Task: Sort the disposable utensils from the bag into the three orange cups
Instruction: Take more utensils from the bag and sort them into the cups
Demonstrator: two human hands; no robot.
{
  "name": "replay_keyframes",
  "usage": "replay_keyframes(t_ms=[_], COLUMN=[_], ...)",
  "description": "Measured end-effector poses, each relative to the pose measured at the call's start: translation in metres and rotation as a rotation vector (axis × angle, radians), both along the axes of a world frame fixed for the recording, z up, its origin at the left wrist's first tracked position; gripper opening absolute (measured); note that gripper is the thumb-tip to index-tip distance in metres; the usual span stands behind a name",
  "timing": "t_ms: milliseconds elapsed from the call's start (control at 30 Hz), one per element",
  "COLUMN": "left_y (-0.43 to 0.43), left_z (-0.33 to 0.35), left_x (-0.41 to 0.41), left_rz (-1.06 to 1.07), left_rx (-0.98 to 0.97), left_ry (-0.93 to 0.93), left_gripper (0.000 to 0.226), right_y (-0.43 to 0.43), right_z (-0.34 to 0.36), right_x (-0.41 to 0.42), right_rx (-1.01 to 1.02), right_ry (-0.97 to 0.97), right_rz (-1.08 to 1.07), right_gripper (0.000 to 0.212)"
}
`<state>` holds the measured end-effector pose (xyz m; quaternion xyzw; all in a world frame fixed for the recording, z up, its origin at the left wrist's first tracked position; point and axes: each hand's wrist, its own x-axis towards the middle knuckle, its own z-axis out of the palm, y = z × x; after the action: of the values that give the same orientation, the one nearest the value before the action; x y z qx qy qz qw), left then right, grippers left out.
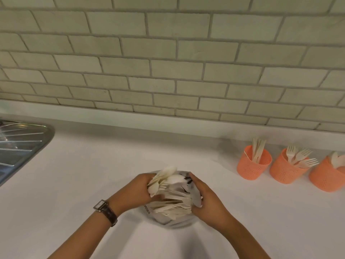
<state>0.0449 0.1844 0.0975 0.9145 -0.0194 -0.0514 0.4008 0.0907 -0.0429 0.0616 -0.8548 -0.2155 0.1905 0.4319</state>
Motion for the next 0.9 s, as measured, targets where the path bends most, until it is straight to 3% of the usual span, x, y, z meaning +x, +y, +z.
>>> replay_keyframes(t_ms=[300, 433, 567, 700, 833, 900], left_y=[0.01, 0.009, 0.009, -0.017, -0.067, -0.092], left_z=[0.023, 0.041, 0.057, 0.058, 0.038, 0.029], left_x=[0.006, 0.006, 0.011, 0.016, 0.009, 0.005], left_rz=[0.149, 0.303, 0.428, 0.285, 0.111, 0.068], left_rx=[-0.257, -0.339, -0.675, -1.285, -1.471, -1.456], left_ry=[0.079, -0.04, -0.127, 0.12, 0.452, 0.549], left_gripper=[0.031, 0.017, 0.015, 0.026, 0.027, 0.023], right_y=[-0.005, -0.004, -0.002, -0.004, -0.015, -0.025], right_z=[0.007, 0.005, 0.001, 0.001, 0.019, 0.026], right_x=[0.008, 0.004, -0.005, -0.022, -0.042, -0.05], right_rx=[0.003, 0.036, 0.012, 0.01, 0.26, 0.36], right_ry=[-0.011, -0.005, -0.01, -0.189, -0.181, -0.118], right_rz=[-0.052, -0.071, -0.089, -0.175, -0.364, -0.454], right_gripper=[0.083, 0.083, 0.081, 0.065, 0.02, 0.014])
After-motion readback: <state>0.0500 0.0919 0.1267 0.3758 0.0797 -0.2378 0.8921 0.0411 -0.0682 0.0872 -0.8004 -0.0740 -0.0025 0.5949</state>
